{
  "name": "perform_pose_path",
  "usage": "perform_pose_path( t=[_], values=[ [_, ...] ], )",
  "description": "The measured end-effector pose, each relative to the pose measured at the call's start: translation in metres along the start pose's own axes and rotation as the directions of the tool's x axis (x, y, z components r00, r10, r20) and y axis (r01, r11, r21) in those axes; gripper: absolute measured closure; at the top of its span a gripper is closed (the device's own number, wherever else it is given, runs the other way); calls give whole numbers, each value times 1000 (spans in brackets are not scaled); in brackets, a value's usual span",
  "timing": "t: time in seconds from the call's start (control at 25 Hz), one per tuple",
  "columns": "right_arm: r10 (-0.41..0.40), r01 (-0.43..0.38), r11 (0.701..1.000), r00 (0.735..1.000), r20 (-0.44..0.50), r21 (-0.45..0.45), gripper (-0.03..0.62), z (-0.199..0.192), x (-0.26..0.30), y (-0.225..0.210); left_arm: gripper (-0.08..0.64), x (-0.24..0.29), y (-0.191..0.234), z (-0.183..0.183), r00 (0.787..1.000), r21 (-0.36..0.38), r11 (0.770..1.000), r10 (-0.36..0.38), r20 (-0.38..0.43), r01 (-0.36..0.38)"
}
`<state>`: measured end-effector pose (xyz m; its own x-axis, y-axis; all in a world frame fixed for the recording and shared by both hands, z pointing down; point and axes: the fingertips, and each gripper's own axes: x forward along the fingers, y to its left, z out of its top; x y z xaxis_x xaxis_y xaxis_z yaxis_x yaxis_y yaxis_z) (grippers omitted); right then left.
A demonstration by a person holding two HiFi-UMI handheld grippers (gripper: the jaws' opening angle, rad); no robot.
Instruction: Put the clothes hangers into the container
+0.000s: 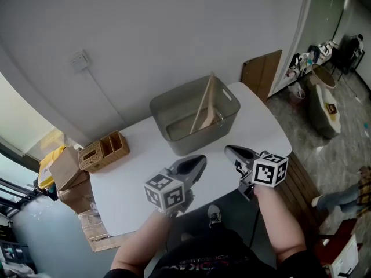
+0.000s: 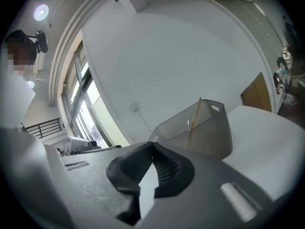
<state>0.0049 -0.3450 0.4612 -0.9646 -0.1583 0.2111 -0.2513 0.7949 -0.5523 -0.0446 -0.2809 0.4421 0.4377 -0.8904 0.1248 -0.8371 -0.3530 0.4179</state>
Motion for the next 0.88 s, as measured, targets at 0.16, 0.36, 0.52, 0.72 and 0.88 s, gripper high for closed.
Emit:
perform_pose_path(
  t=[0.16,0.36,0.52,0.72,0.88],
  values=[
    [8,-8,1000,1000,0,-19,589,-22,-9,38,560,-21,-13,-9,1000,-7,1000,-19,0,19],
    [20,-20,999,1000,5,-41,589,-49,-21,82,560,-50,-32,-25,999,-17,999,-35,-2,35],
    [34,-34,998,999,3,-43,589,-69,-28,110,560,-73,-43,-40,999,-22,999,-37,-11,37],
    [47,-47,998,999,-17,-30,589,-103,-33,136,560,-101,-57,-61,999,-34,999,-41,-29,40],
    [52,-53,998,998,-34,-20,589,-127,-35,152,560,-119,-61,-78,998,-45,998,-43,-49,41]
  ],
)
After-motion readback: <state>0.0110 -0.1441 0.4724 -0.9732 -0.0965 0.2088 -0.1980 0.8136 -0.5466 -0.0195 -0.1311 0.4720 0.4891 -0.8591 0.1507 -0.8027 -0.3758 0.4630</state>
